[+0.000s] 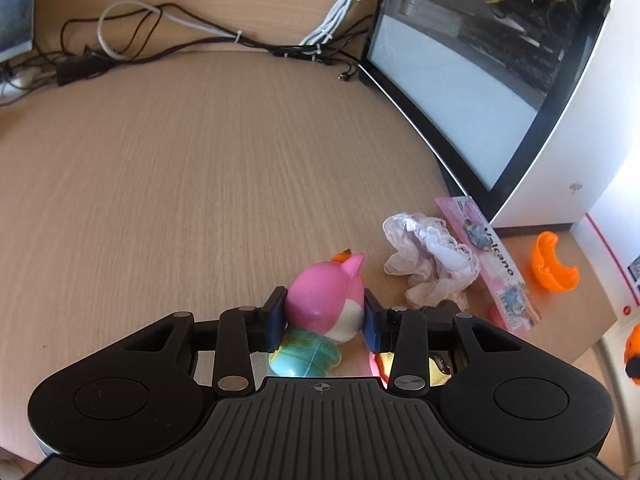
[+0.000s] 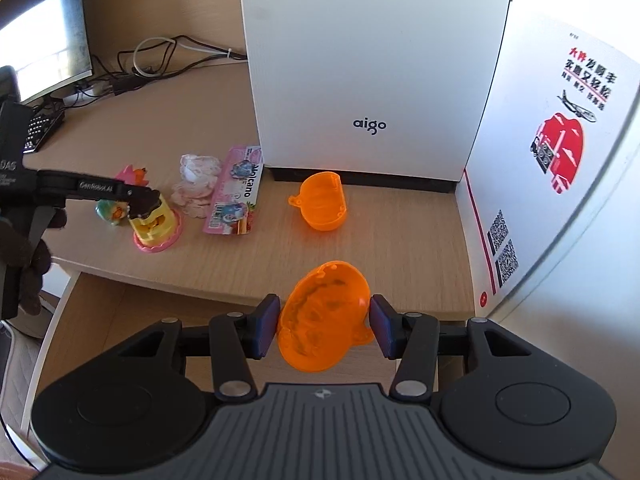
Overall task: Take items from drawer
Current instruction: 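Lower the pig toy onto the desk with the left gripper while the right gripper carries the orange toy up, then release the orange toy by the orange cup with the right gripper while the left gripper reaches into the drawer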
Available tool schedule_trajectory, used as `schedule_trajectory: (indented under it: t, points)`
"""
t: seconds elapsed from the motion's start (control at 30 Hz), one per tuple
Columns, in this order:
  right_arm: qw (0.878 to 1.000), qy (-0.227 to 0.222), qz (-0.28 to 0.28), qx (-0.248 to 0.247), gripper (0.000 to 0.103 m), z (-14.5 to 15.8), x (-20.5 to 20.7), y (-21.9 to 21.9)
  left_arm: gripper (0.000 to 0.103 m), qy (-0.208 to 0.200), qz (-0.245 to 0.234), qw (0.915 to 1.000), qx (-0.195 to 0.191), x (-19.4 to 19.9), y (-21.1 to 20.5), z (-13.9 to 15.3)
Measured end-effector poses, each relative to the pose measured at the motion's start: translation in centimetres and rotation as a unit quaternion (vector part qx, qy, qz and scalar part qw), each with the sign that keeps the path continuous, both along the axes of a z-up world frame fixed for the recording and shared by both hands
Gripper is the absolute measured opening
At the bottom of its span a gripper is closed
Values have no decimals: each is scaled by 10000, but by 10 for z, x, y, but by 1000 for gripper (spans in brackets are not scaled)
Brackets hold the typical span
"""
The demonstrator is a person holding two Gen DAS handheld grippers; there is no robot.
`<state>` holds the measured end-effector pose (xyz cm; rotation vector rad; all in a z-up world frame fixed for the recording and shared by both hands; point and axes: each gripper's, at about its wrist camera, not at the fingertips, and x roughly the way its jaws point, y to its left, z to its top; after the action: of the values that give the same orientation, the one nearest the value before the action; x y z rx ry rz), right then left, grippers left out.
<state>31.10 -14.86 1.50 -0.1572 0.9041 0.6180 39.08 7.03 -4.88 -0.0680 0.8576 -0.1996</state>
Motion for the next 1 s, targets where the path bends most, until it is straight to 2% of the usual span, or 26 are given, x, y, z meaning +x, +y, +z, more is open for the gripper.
schedule_trajectory:
  t: [0.07,0.17,0.23,0.33,0.4,0.5,0.63,0.73,0.83,1.0]
  points:
    - [10000,-16,34,-11,49,-1,2,4,41,14,2,10000,-74,2,0,0]
    - [9999,-85,111,40,49,1,4,8,42,-208,-73,9979,-615,0,11,8]
    - [9998,-153,122,65,49,3,6,9,40,-581,-15,9963,-629,-9,18,19]
    - [9997,-222,63,95,49,4,10,9,40,-1228,-64,9891,-805,-22,29,42]
    - [9997,-232,18,119,49,3,14,9,40,-1388,-87,9854,-979,-28,36,55]
    - [9995,-281,-29,128,49,1,23,13,40,-1485,-282,9850,-828,-47,34,69]
    - [9990,-414,-121,110,49,-4,42,23,40,-1083,-997,9879,-486,-75,19,68]
    - [9980,-592,-201,-7,49,-10,60,35,40,-599,-1416,9865,-565,-97,14,53]
    - [9973,-714,-106,128,50,-17,78,44,40,-25,-1569,9862,-538,-111,10,32]
    - [9976,-649,-234,4,55,-24,87,47,40,671,-2090,9754,-179,-135,6,-1]
